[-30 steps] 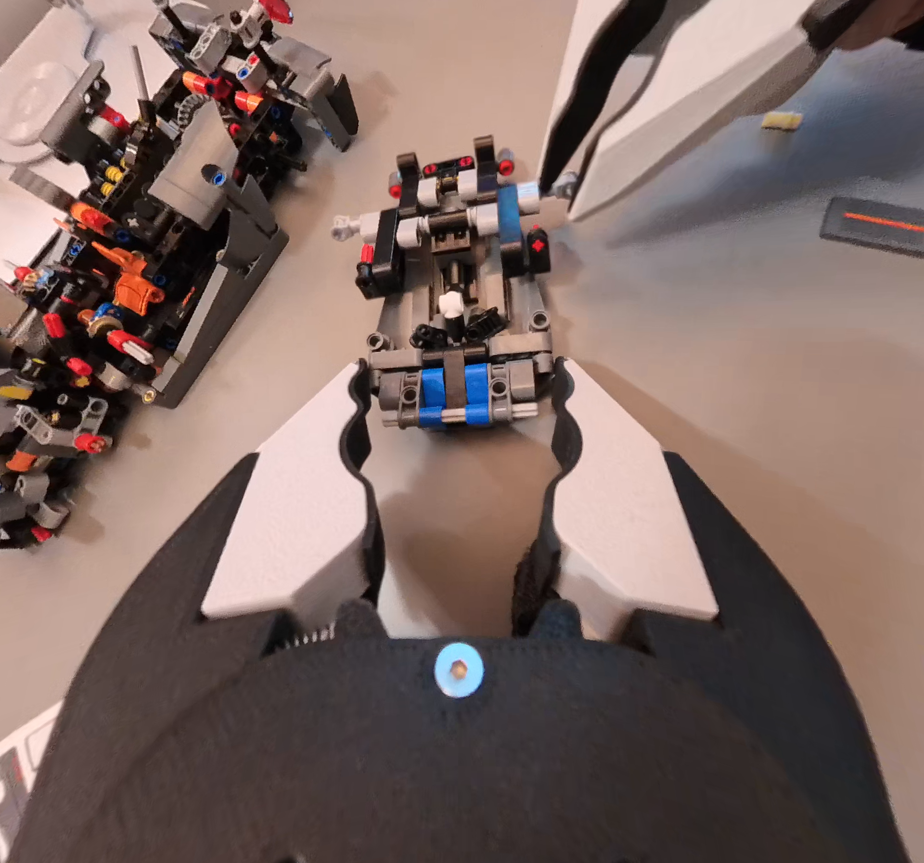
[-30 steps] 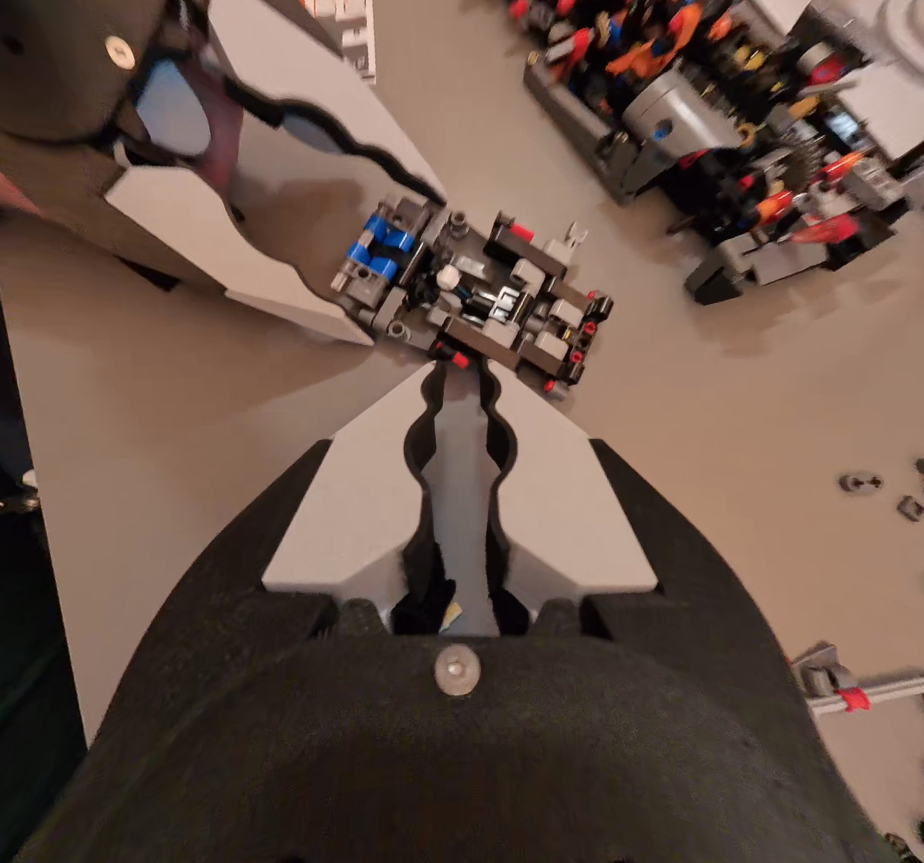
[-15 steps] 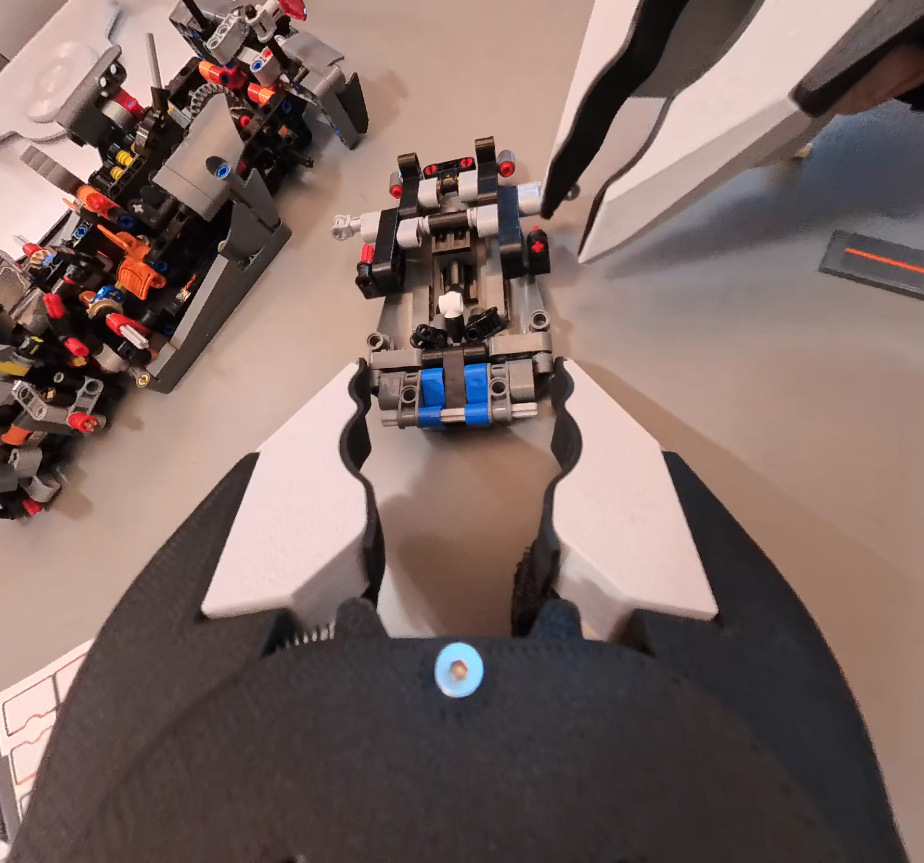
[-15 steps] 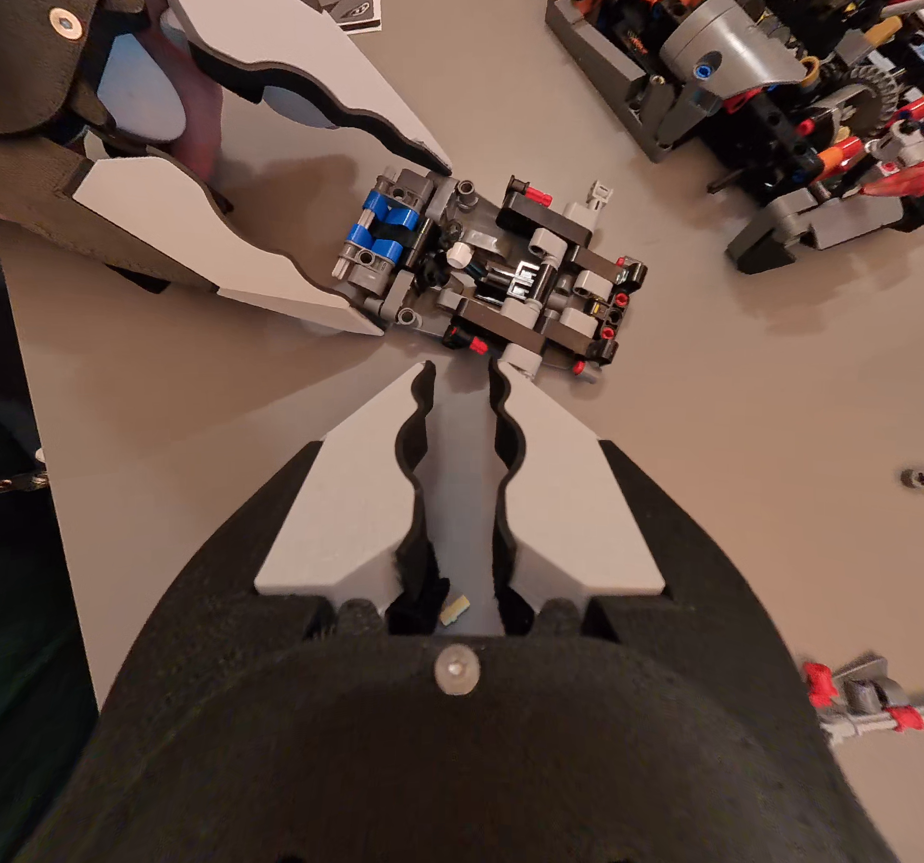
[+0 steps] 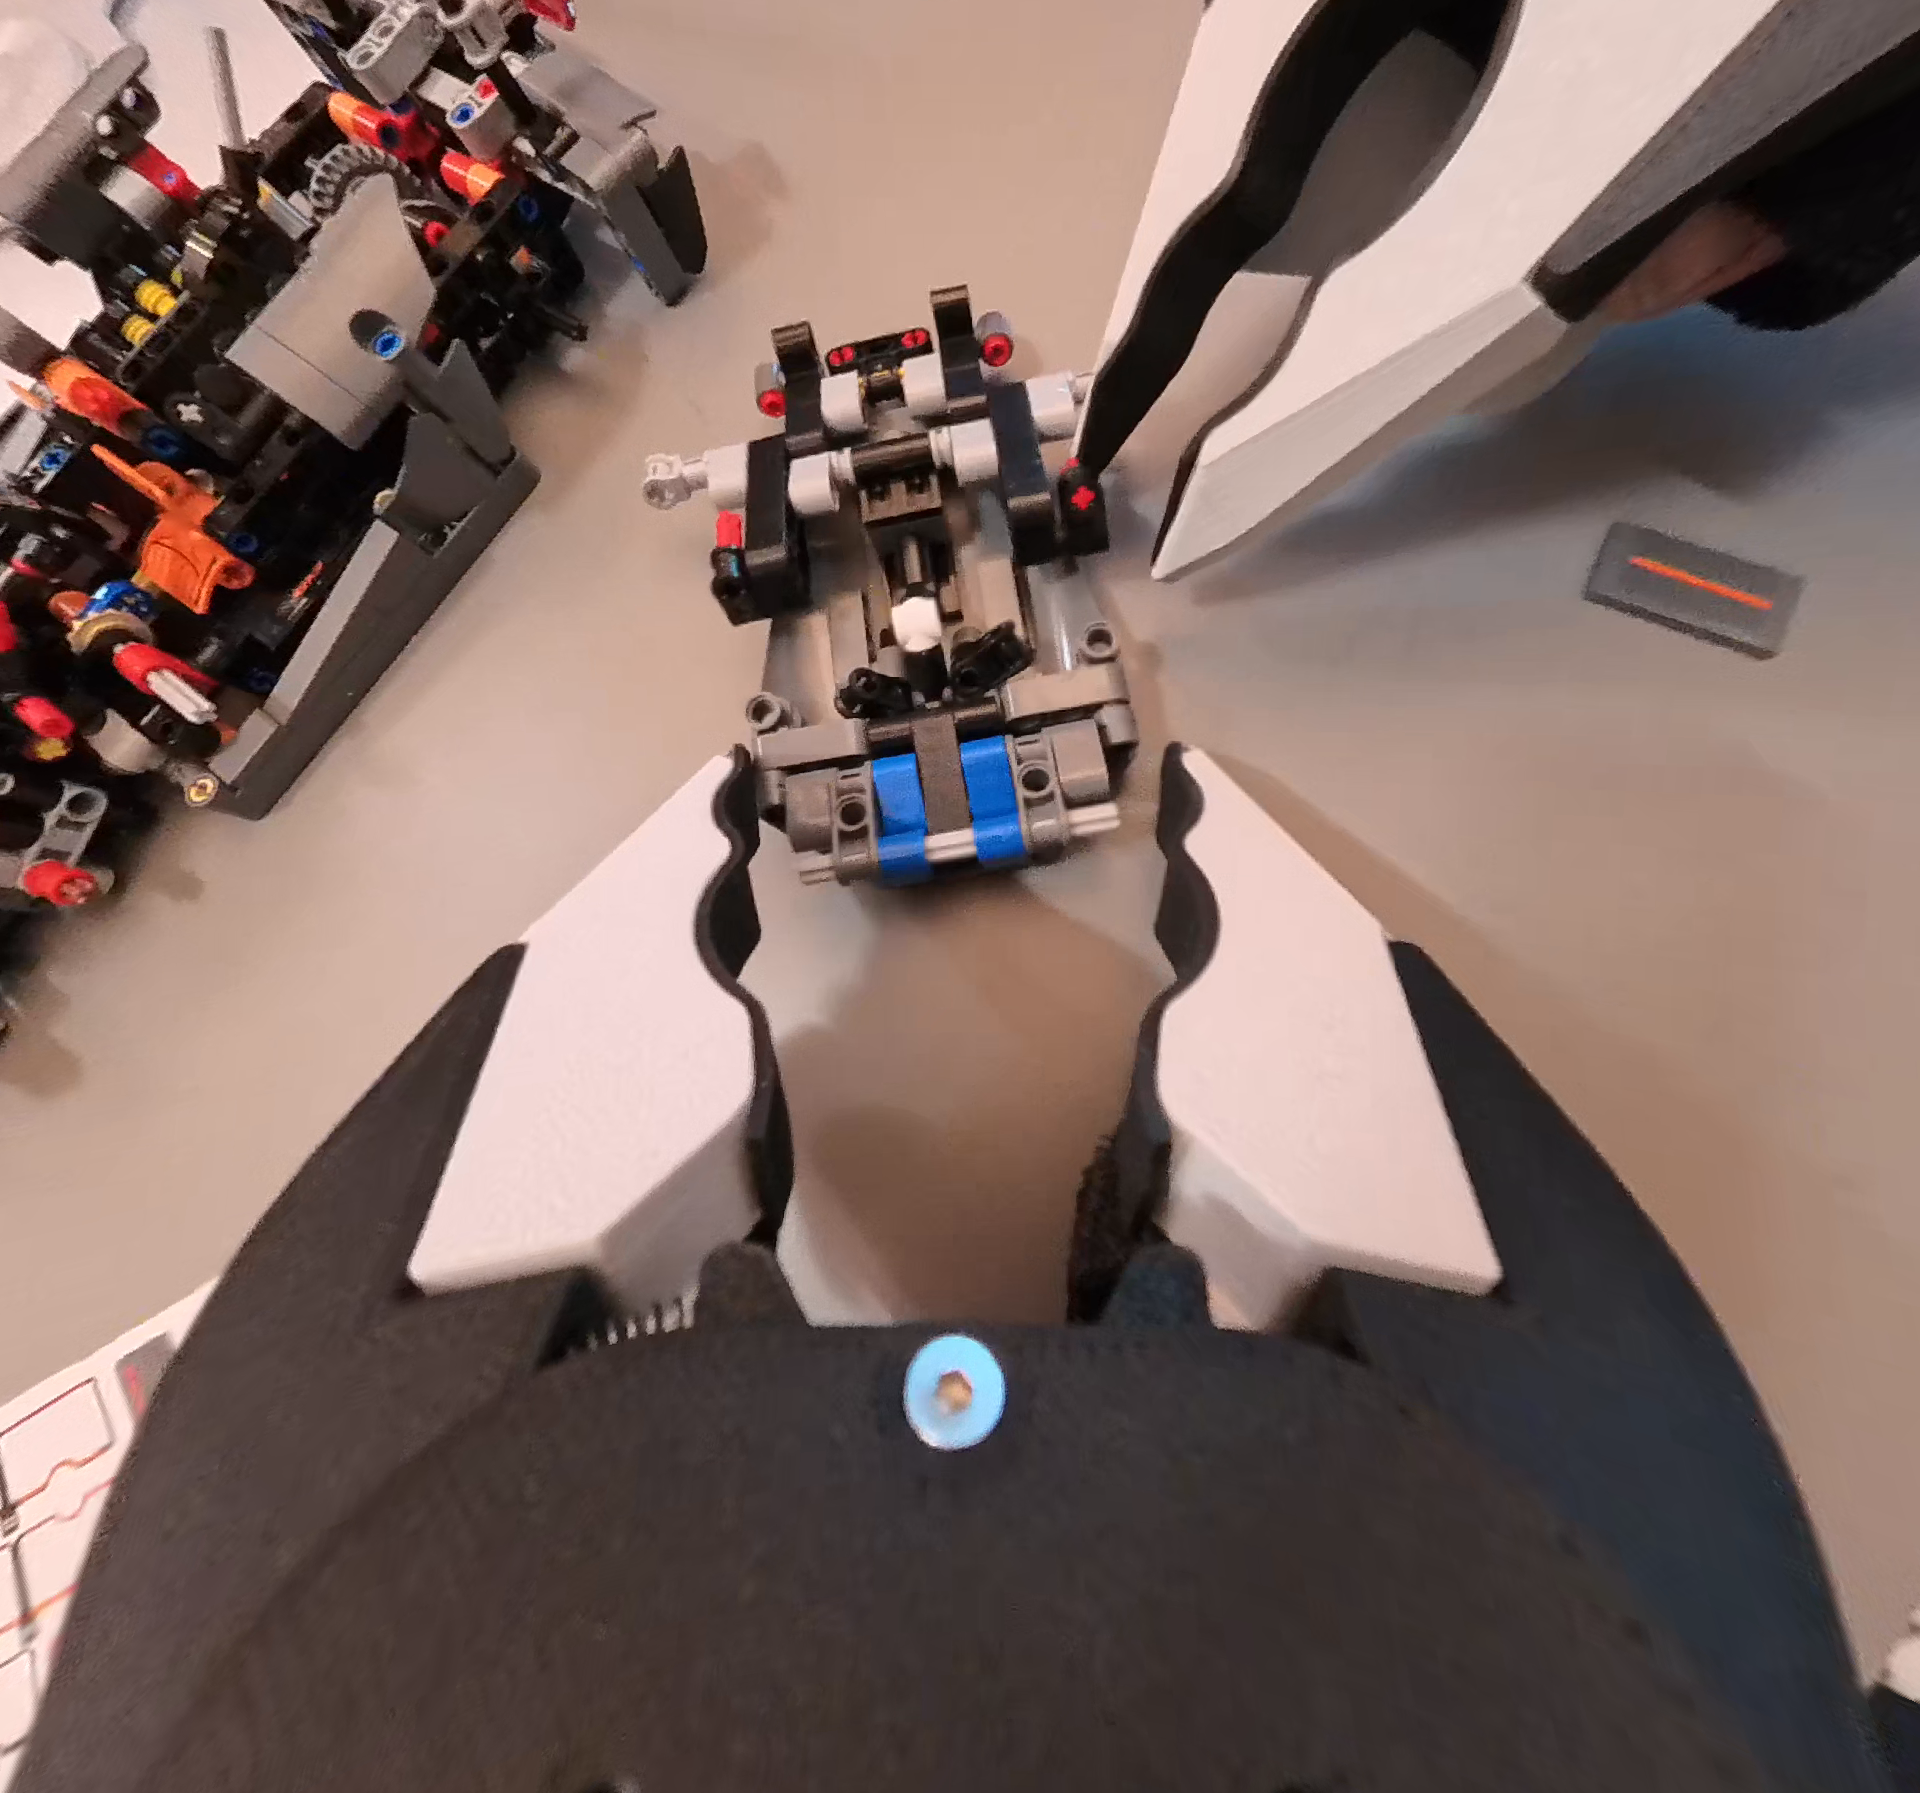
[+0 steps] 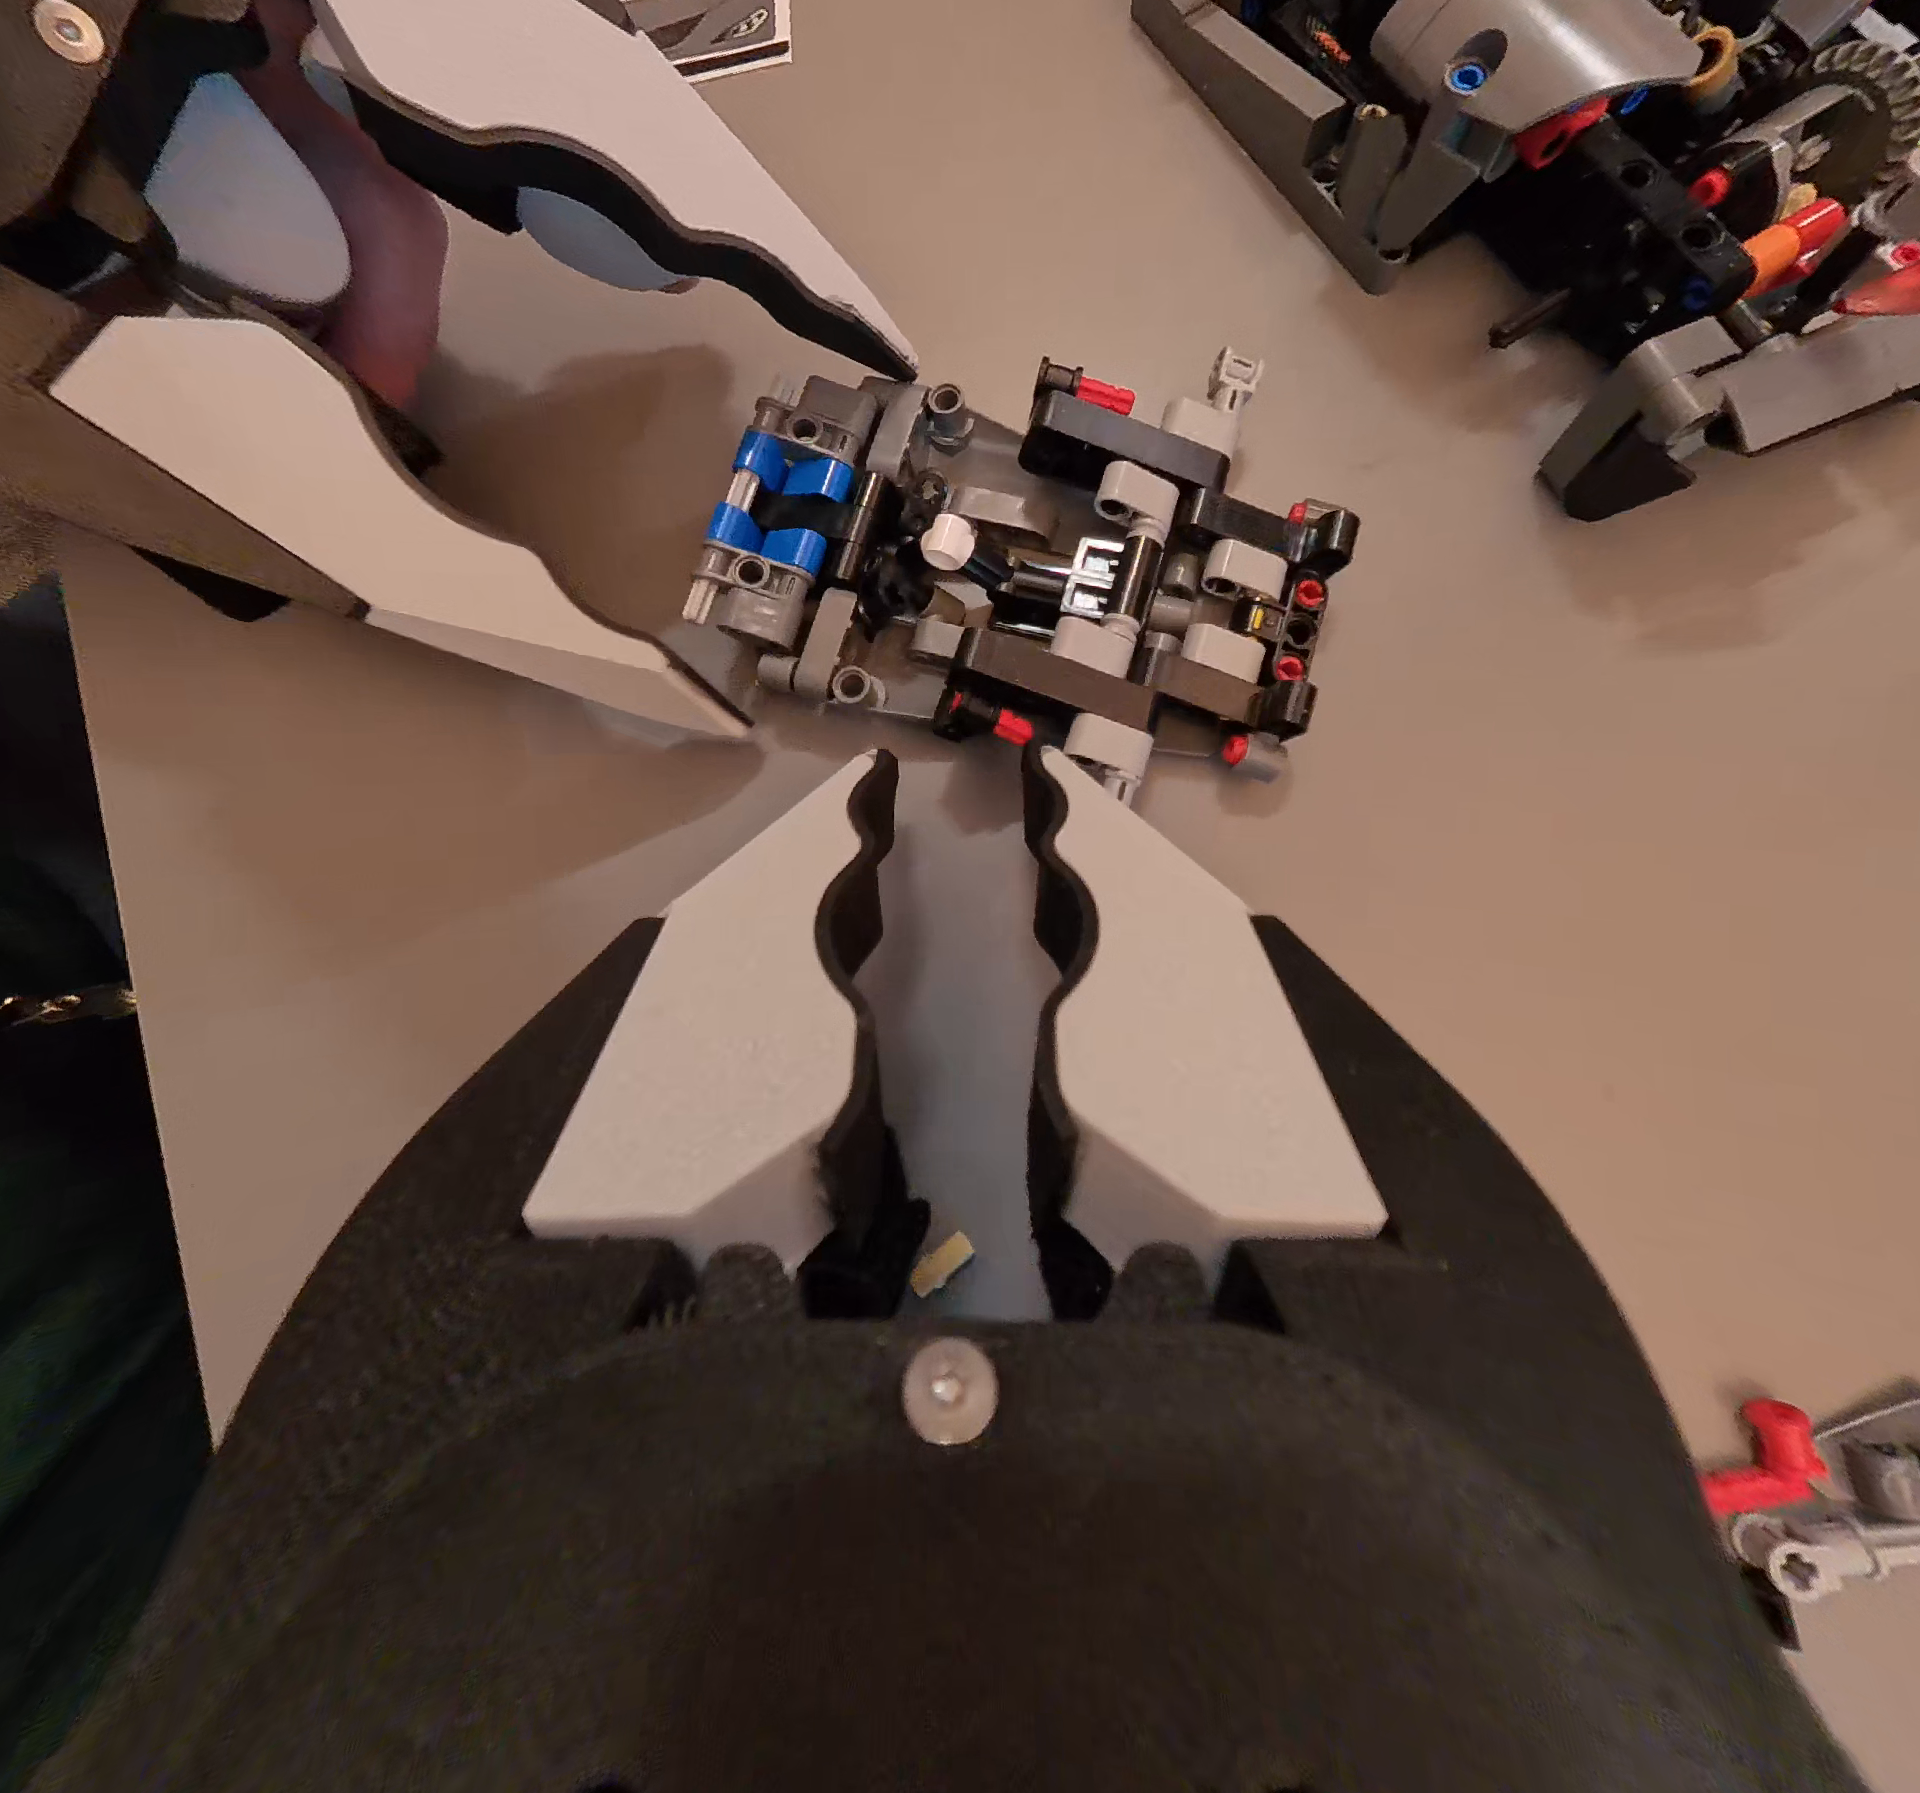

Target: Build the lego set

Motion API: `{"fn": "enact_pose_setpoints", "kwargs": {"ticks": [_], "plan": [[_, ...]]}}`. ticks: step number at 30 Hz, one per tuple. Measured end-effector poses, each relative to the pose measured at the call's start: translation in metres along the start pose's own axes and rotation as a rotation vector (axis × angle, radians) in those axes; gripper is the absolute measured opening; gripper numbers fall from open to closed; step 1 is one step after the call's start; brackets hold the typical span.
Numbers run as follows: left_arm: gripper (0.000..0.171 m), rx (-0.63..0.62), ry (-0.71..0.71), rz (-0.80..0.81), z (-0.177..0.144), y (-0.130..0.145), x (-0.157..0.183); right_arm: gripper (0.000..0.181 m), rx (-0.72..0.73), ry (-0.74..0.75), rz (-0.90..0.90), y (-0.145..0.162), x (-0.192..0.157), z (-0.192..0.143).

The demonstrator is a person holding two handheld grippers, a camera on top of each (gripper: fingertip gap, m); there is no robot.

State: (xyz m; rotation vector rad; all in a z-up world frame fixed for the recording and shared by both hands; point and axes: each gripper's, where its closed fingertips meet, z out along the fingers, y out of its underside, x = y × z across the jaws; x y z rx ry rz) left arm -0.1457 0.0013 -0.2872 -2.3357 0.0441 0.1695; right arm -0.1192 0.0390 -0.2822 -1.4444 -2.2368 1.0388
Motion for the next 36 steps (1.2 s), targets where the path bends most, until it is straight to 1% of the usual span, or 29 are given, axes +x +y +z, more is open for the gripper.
{"fn": "enact_pose_setpoints", "kwargs": {"ticks": [4,7,8,13,16,19,24,28,31,34,36], "plan": [[0.079,0.026,0.066,-0.041,-0.004,-0.005,0.004,0.023,0.004,-0.004,0.005,0.002,0.002,-0.001],[0.075,0.046,0.169,-0.088,-0.014,-0.008,0.005,0.023,0.009,-0.010,0.008,0.003,0.003,-0.002],[0.076,0.049,0.175,-0.089,-0.016,-0.008,0.003,0.023,0.008,-0.013,0.005,0.004,0.003,-0.002],[0.072,0.084,0.146,-0.114,-0.025,-0.014,-0.022,0.022,0.004,-0.020,-0.002,0.006,0.003,-0.004],[0.067,0.112,0.138,-0.113,-0.027,-0.021,-0.033,0.021,0.018,-0.032,0.004,0.004,0.003,-0.006],[0.065,0.104,0.124,-0.078,-0.021,-0.026,-0.040,0.020,0.039,-0.038,0.009,0.001,0.004,-0.007],[0.059,0.119,0.167,-0.023,-0.007,-0.042,-0.044,0.020,0.030,-0.040,0.011,0.002,0.005,-0.011],[0.054,0.167,0.182,0.033,-0.002,-0.060,-0.051,0.020,0.033,-0.039,0.016,0.004,0.006,-0.013],[0.052,0.235,0.186,0.025,0.000,-0.072,-0.055,0.019,0.046,-0.047,0.029,0.003,0.007,-0.013],[0.054,0.295,0.187,0.014,0.000,-0.077,-0.055,0.019,0.044,-0.053,0.029,0.003,0.007,-0.011],[0.055,0.307,0.175,0.017,0.001,-0.075,-0.057,0.019,0.044,-0.057,0.024,0.003,0.007,-0.011]]}}
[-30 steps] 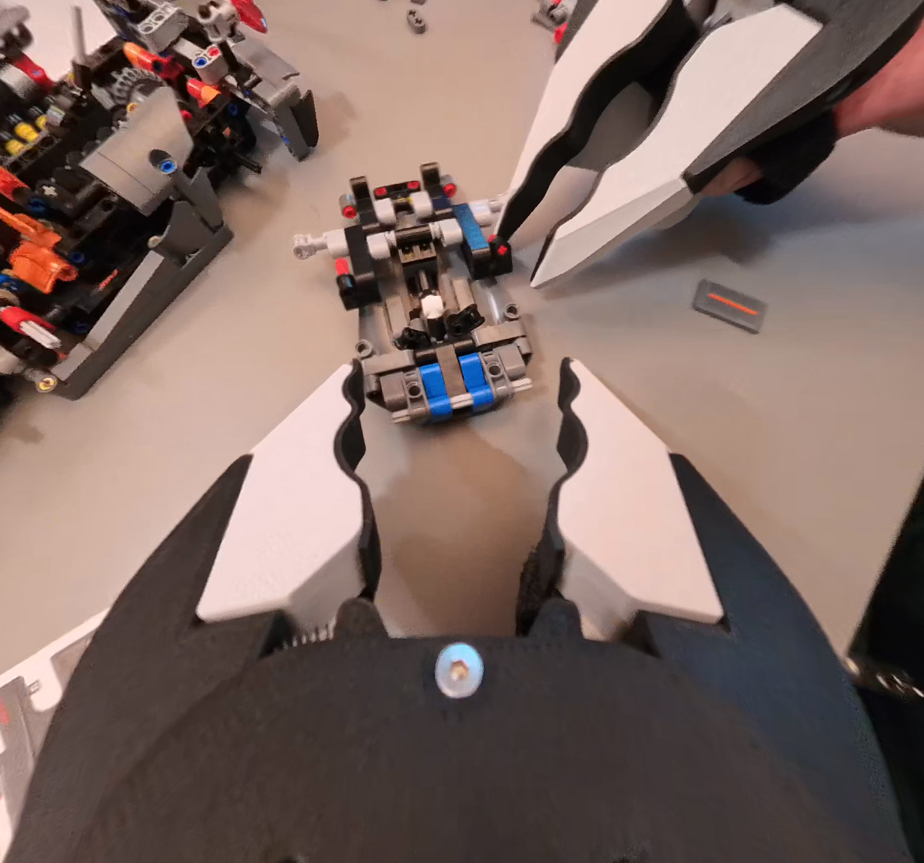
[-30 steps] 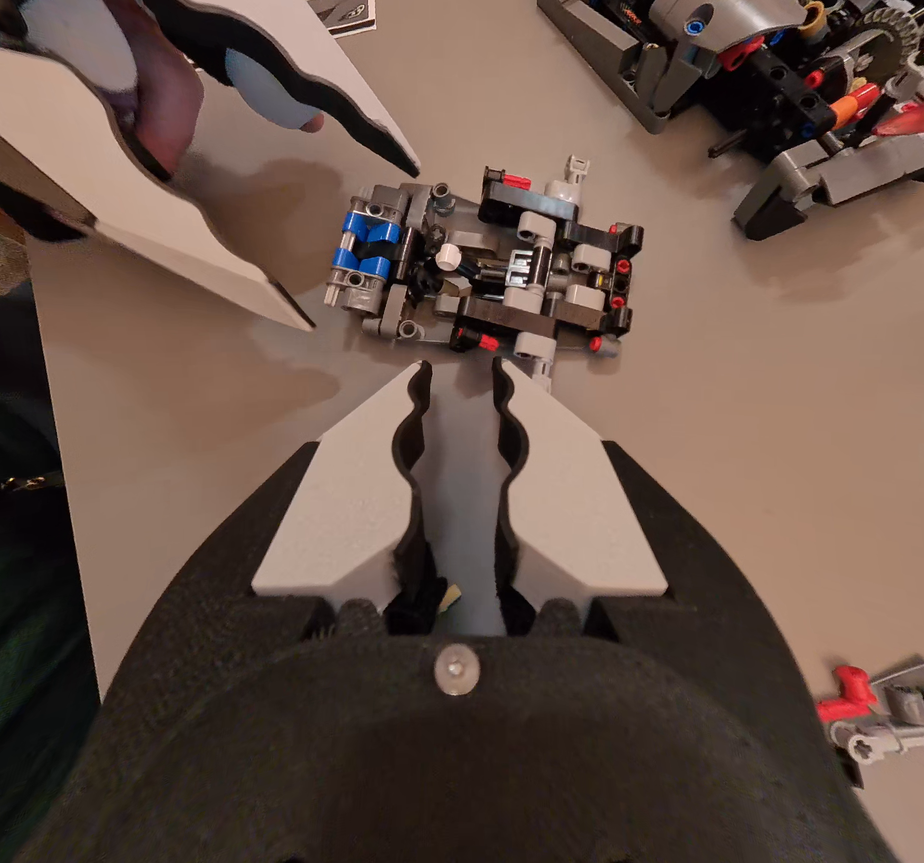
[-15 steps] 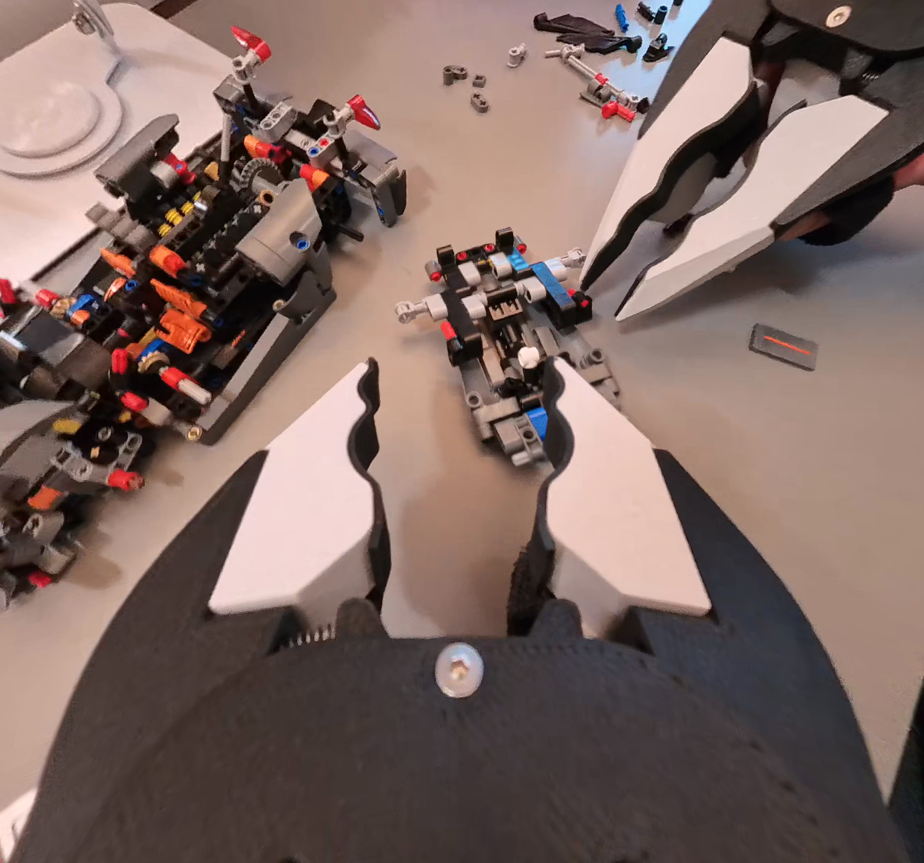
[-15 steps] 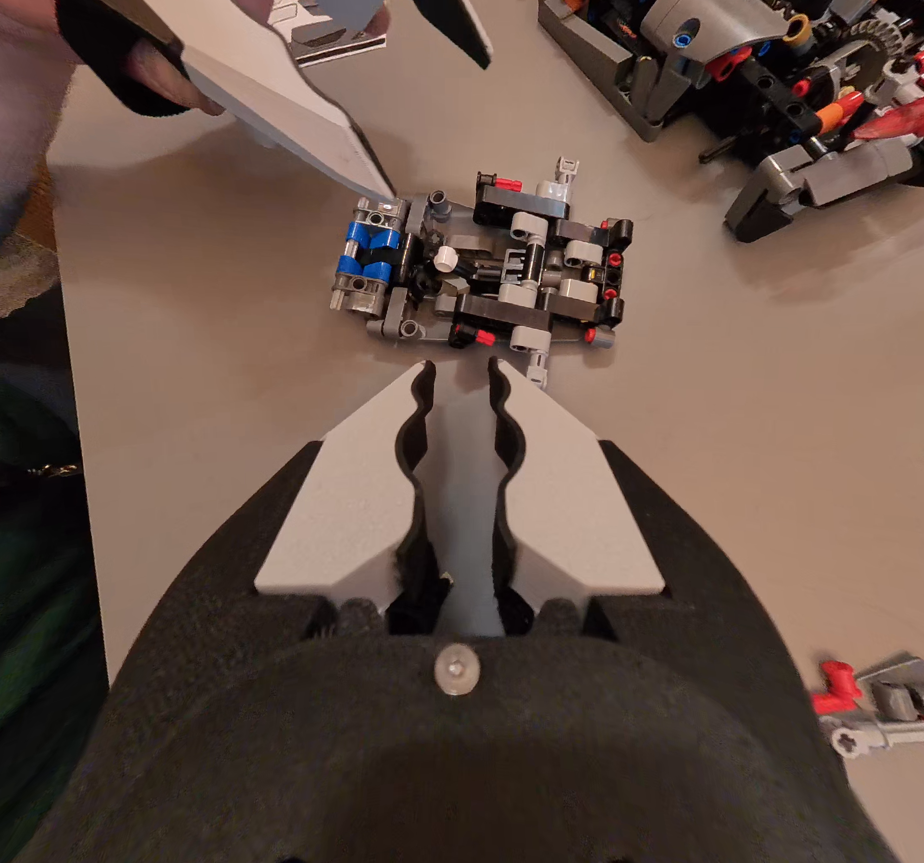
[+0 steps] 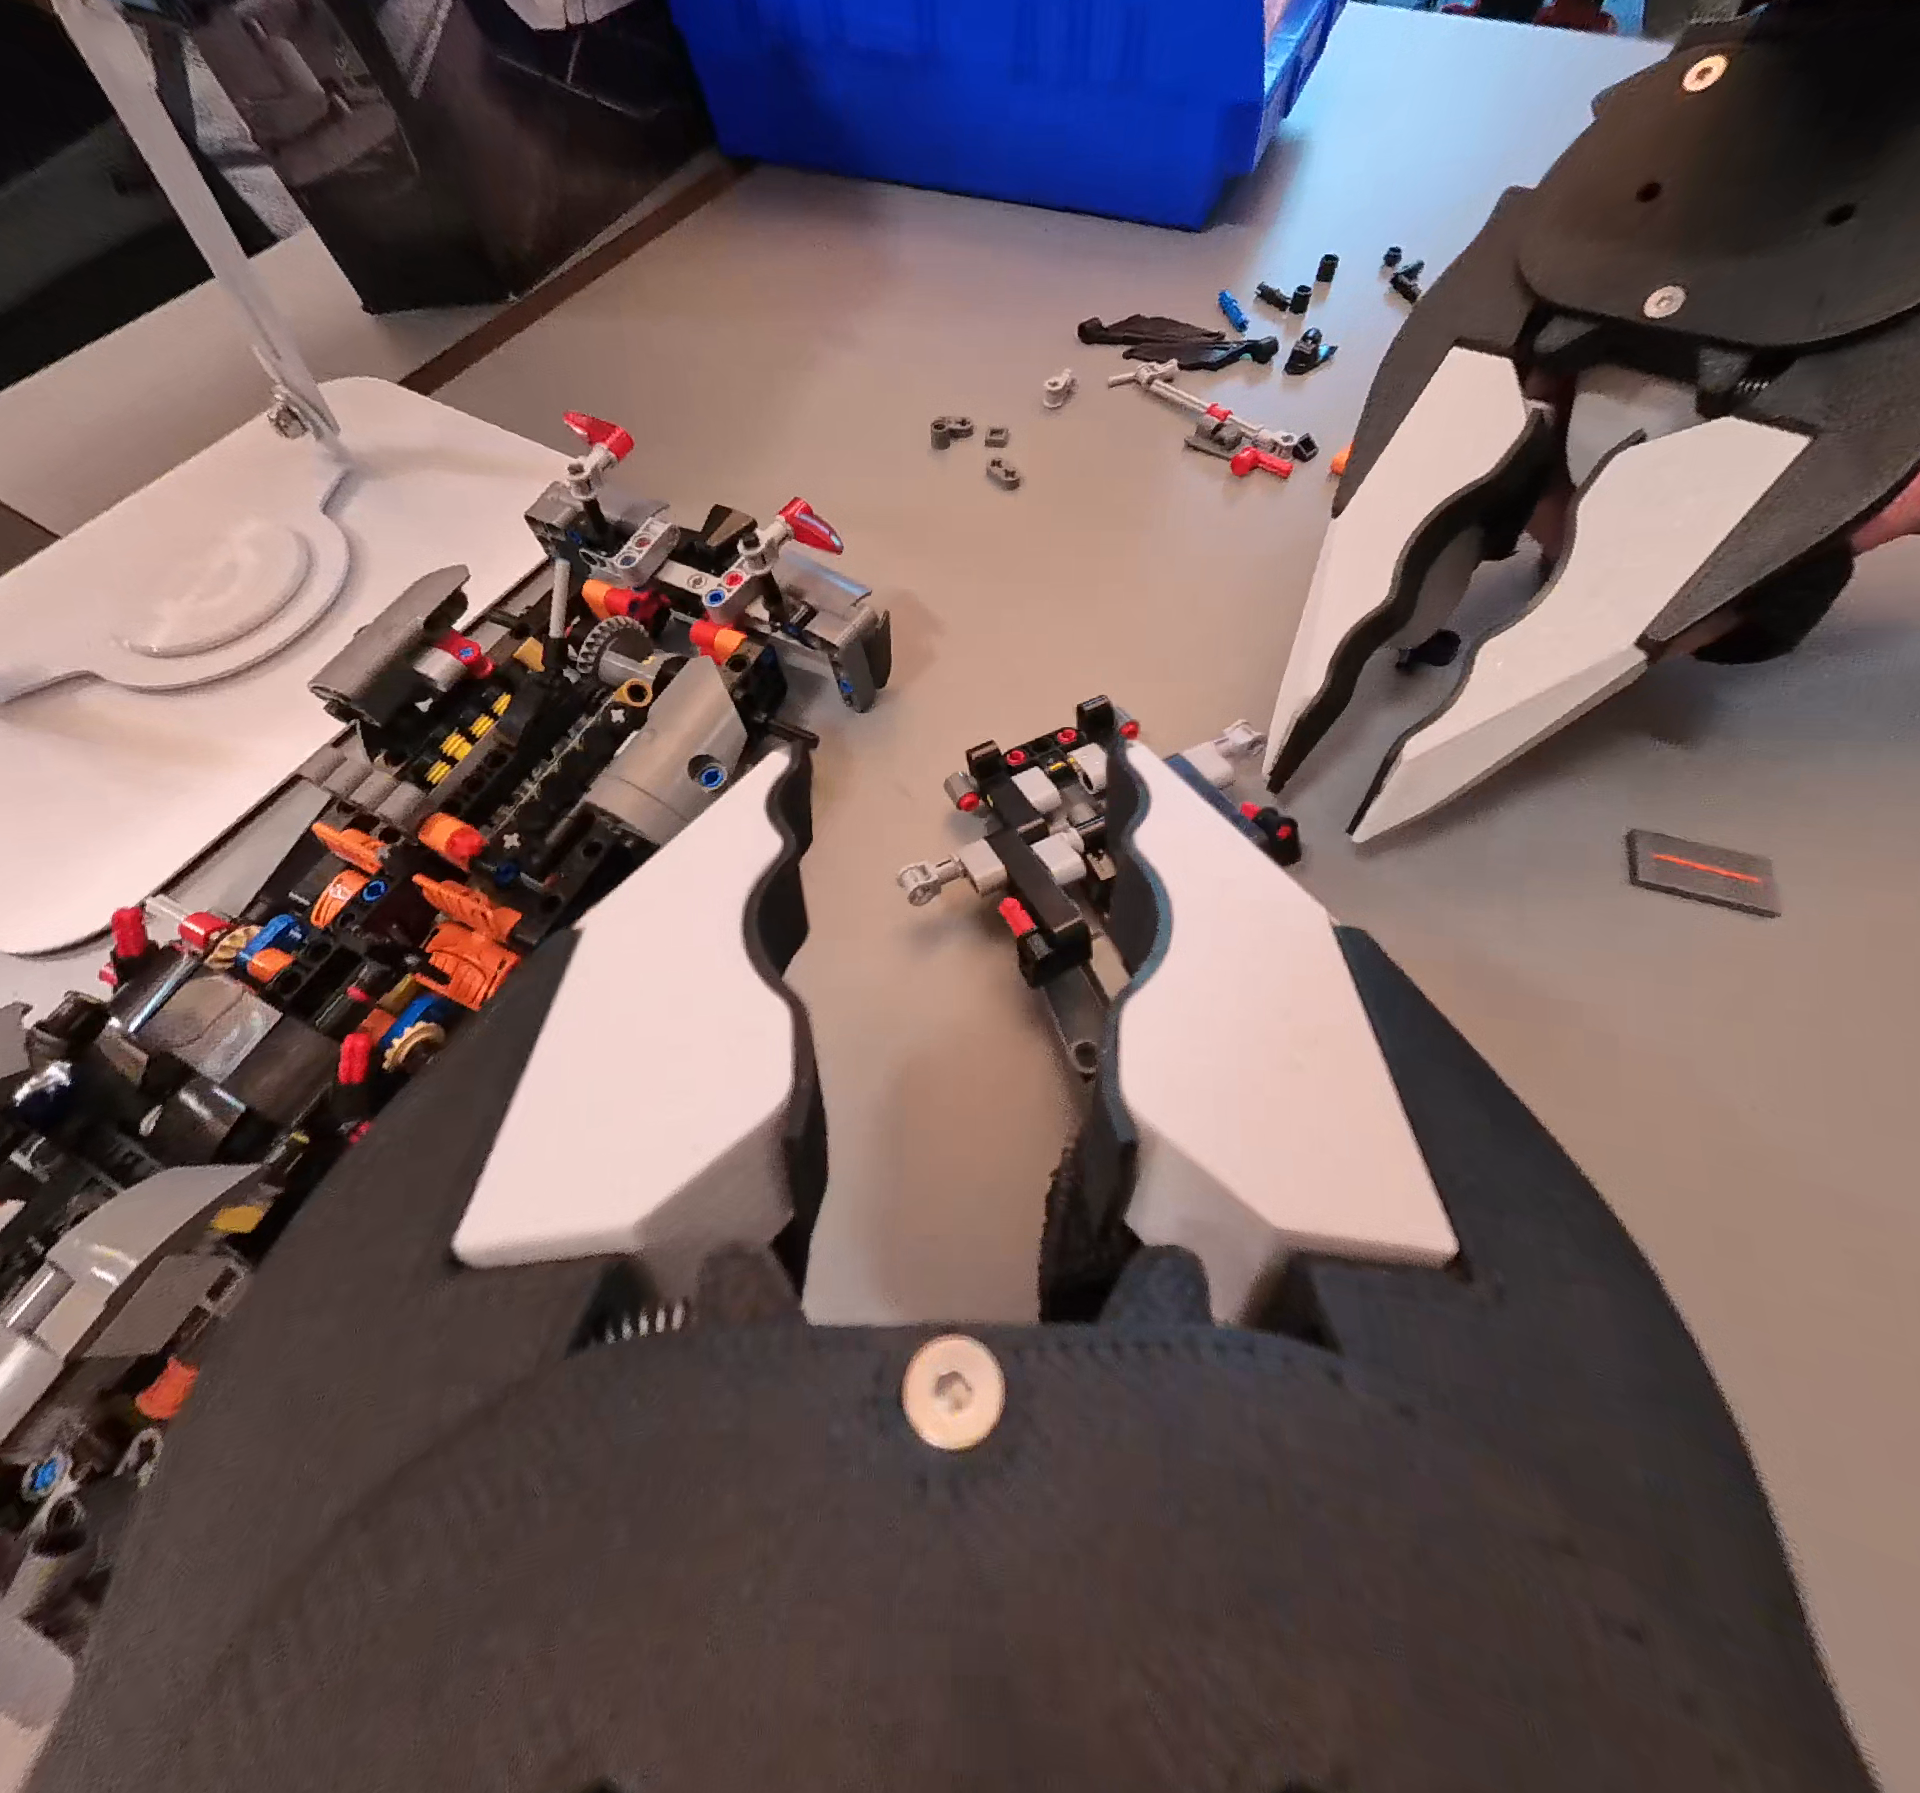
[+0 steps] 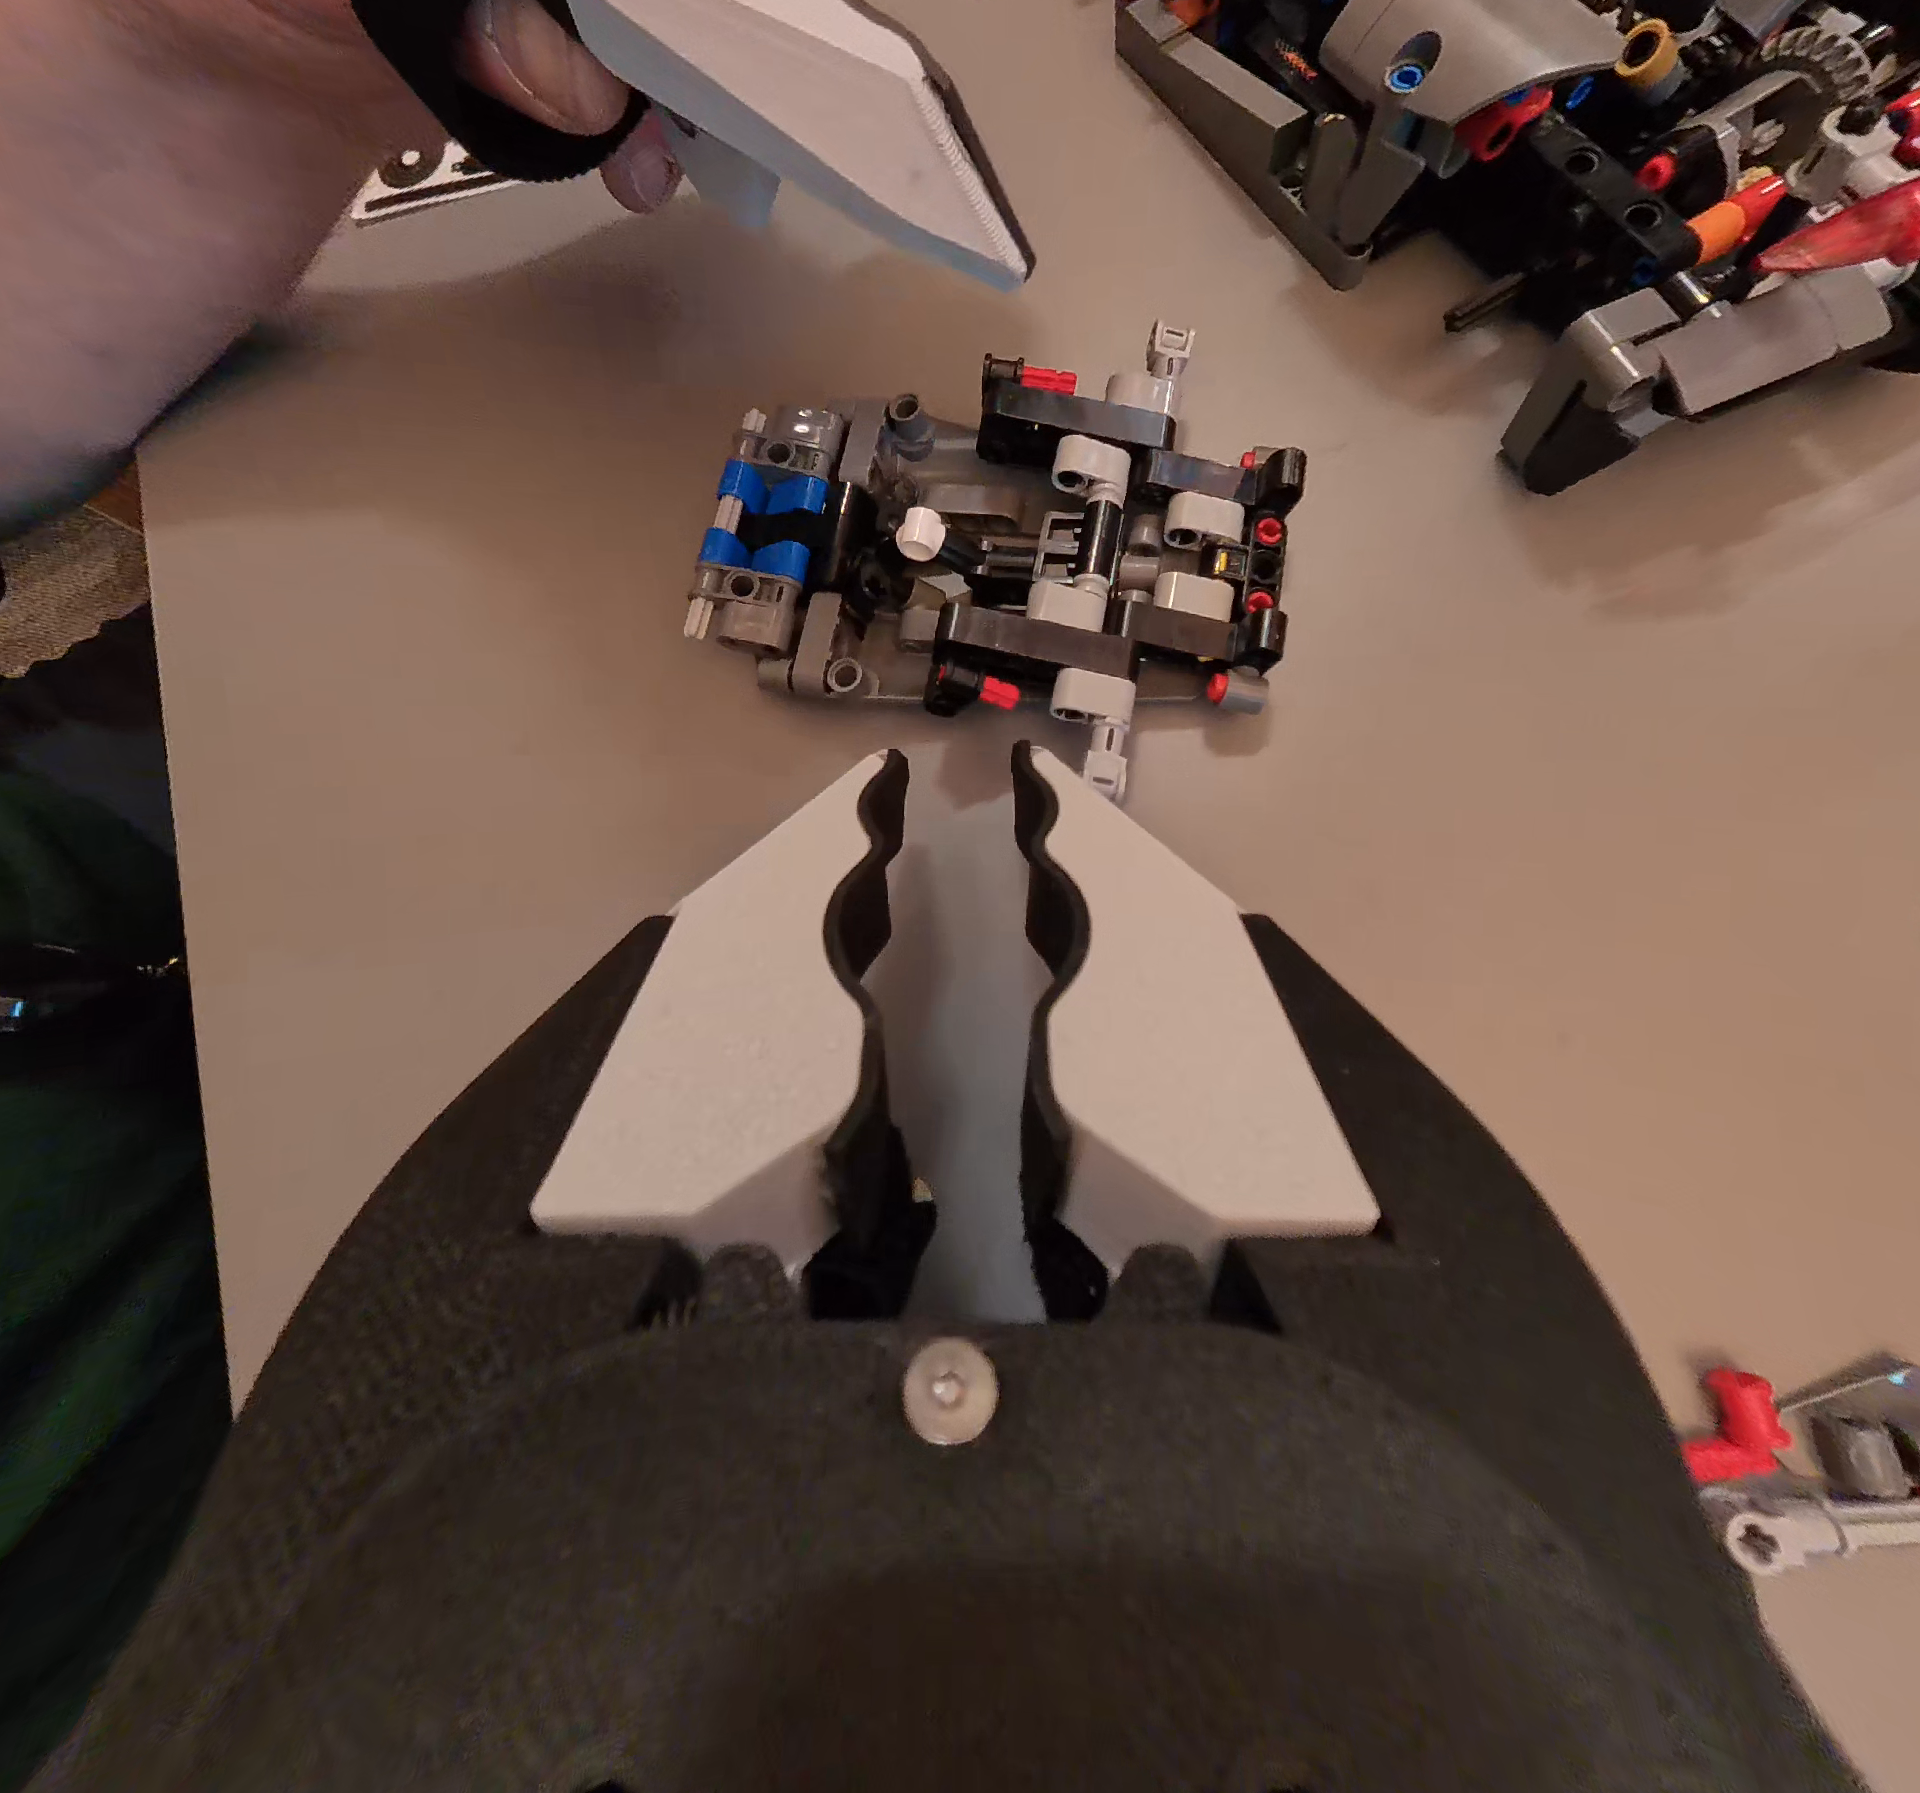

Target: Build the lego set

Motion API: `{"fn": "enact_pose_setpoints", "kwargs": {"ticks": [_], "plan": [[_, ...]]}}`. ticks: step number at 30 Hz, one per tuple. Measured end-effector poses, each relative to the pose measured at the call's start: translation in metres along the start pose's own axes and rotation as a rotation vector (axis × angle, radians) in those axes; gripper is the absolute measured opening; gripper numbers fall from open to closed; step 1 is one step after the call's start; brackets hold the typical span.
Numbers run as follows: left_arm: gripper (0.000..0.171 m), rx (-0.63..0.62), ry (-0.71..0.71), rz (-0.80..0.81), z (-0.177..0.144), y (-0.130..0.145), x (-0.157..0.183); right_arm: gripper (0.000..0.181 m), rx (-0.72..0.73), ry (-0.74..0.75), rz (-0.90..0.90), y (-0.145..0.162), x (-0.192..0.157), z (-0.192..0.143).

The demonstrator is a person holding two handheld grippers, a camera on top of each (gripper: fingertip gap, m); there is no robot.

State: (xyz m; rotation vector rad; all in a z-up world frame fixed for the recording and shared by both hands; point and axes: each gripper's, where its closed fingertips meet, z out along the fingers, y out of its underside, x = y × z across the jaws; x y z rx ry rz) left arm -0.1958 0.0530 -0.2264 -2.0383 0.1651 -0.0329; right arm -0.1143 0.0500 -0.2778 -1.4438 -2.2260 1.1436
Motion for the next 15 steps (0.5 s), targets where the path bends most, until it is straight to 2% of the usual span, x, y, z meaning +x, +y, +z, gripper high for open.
{"fn": "enact_pose_setpoints", "kwargs": {"ticks": [15], "plan": [[0.055,-0.027,0.015,-0.009,0.004,0.013,0.000,0.019,0.024,-0.002,-0.003,-0.004,0.003,0.001]]}}
